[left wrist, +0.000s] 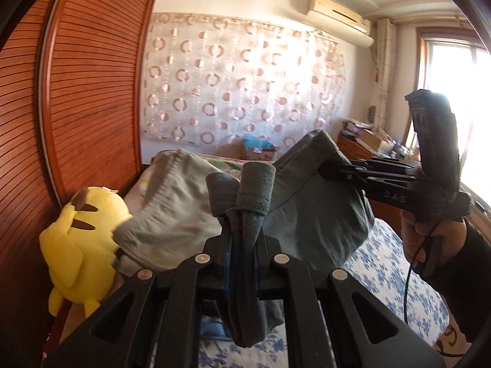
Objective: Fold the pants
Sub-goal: 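Lift the folded shorts with the left tool and carry them onto the clothes stack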
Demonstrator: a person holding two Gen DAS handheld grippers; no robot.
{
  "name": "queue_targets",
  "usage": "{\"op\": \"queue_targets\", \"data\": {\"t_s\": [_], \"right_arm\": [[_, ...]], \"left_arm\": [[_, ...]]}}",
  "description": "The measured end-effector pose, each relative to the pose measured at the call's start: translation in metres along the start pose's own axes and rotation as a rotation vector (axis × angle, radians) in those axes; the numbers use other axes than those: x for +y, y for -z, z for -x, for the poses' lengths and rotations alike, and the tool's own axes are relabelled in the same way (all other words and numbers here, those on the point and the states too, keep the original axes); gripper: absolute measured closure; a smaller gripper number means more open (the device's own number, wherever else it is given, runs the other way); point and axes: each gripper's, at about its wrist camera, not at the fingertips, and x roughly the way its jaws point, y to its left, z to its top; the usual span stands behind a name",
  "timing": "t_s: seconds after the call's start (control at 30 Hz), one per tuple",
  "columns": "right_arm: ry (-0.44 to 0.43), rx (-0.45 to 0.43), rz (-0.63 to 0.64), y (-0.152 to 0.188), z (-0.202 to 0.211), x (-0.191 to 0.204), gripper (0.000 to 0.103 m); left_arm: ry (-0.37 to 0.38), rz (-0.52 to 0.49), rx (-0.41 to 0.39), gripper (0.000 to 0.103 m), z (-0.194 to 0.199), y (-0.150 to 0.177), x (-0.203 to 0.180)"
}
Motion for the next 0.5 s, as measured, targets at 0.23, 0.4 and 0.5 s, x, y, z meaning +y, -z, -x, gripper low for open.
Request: {"op": "queue_targets", "data": {"t_s": [0.23, 0.4, 0.5], "right_arm": [[-0.049, 0.020, 0.113, -0.043, -0.059, 0.006, 0.090], [-0.094, 0.025, 0.164, -0.066, -0.096, 0.015, 0.090], [-0.112, 0.032, 0.198, -0.074, -0.117, 0.024, 0.090]], "left_arm": [[-0.080, 0.055, -0.017, 0.096, -0.011, -0.007, 0.025], [-0.113, 0.102, -0.017, 0.096, -0.018, -0.004, 0.043], [-0.124, 0.117, -0.011, 0.096, -0.020, -0.002, 0.051]]}}
